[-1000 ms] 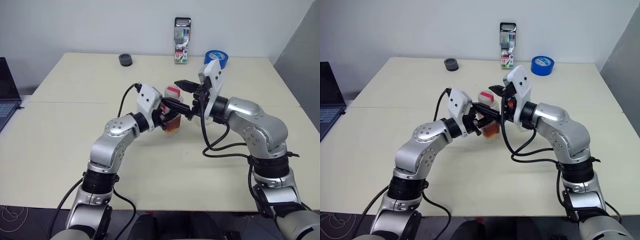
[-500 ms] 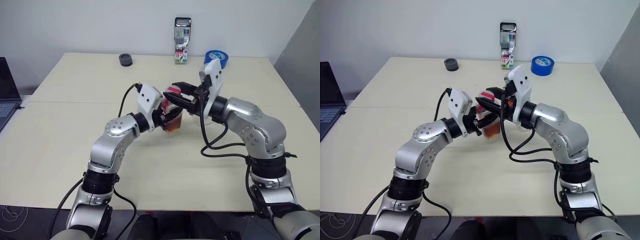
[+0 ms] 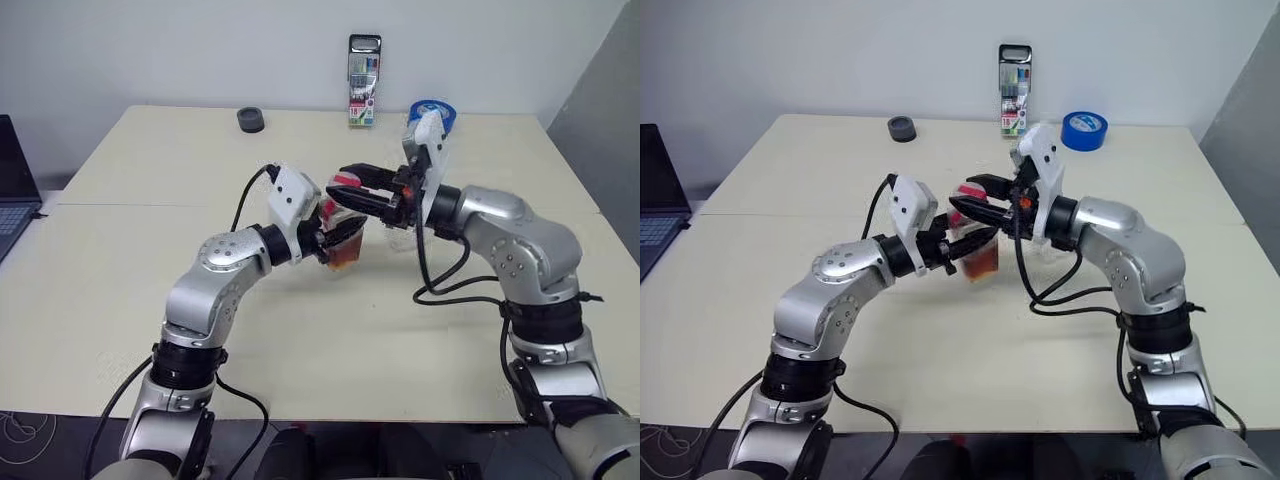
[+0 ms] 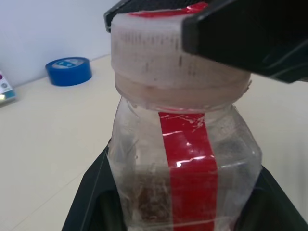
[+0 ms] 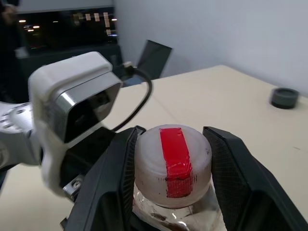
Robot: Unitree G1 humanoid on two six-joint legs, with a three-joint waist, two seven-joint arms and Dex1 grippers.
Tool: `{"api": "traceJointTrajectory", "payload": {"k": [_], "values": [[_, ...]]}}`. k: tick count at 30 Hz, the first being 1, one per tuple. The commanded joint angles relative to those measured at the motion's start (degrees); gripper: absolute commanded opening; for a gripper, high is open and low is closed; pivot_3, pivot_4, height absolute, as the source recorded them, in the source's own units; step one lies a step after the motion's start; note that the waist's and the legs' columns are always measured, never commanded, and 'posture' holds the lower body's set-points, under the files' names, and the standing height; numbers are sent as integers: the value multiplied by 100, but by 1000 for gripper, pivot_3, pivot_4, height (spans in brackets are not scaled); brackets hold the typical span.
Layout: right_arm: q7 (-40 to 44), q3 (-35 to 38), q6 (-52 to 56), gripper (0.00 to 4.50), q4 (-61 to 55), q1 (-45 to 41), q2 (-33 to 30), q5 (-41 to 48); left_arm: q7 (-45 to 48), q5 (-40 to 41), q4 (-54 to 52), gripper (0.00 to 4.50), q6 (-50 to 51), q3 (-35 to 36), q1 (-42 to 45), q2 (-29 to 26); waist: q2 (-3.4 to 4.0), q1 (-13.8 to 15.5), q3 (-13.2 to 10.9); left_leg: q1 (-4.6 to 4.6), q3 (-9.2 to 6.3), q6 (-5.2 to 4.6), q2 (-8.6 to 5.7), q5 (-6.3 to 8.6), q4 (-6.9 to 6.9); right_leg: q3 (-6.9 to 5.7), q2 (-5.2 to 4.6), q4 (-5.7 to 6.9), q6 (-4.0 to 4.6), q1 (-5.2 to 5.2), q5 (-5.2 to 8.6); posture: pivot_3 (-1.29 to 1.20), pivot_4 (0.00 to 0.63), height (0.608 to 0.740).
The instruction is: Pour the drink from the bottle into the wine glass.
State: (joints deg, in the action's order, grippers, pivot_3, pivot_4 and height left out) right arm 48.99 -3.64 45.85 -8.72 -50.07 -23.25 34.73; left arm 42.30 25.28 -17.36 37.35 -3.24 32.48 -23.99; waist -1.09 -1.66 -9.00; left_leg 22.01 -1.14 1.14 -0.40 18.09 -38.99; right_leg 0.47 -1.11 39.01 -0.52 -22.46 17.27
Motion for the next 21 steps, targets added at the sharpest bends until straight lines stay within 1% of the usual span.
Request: {"api": "traceJointTrajectory", "payload": {"k": [1,5,8,10,12,15,16,18,21], "values": [[976,-73,-17,1854,62,-440,-48,491,627,717,-734,1883,120,30,236,-189,2,-2,-2,0,-1,0,0,0,2,-1,0,-2,0,1,0,0,150,740],[1501,-112,-24,1854,380,-749,-100,579,1010,1210,-798,1883,347,275,300,-518,2,-1,-2,-2,-2,-1,0,1,0,-1,0,-1,0,2,0,0,150,740],[1622,-116,-61,1854,474,-800,-127,522,1154,1253,-763,1883,325,298,333,-732,3,-1,-2,-2,-3,-2,0,1,0,-2,0,-1,0,3,0,0,150,740],[1572,-74,-56,2583,530,-796,-140,475,1199,1222,-673,1883,266,304,362,-802,3,0,-3,-1,-3,-1,0,1,-1,-2,-1,-2,0,3,0,0,150,740],[1395,15,-8,3162,514,-736,-161,446,1188,1137,-575,1883,191,302,371,-809,3,0,-2,0,-3,-1,0,1,-1,-2,-1,-2,0,3,0,0,150,740],[1021,122,145,4229,125,-456,-305,432,1197,1005,-506,1883,42,244,287,-835,3,2,-2,0,-3,-1,0,1,-1,-1,-2,-2,0,3,0,0,150,740],[828,176,261,4473,-204,-275,-376,489,1158,997,-498,1883,27,252,253,-822,3,10,-2,0,-5,-1,0,0,-1,-3,-2,-3,0,3,0,0,150,740],[437,295,464,4473,-658,-47,-417,599,1086,994,-482,1883,6,266,210,-803,3,12,-3,3,-7,-1,0,1,0,-4,-3,-5,0,3,0,0,150,740],[-389,485,706,4473,-1165,102,-275,604,944,815,-321,1883,-159,216,176,-744,4,6,-3,8,-7,-1,0,0,-1,-3,-3,-1,0,-5,0,0,150,740]]}}
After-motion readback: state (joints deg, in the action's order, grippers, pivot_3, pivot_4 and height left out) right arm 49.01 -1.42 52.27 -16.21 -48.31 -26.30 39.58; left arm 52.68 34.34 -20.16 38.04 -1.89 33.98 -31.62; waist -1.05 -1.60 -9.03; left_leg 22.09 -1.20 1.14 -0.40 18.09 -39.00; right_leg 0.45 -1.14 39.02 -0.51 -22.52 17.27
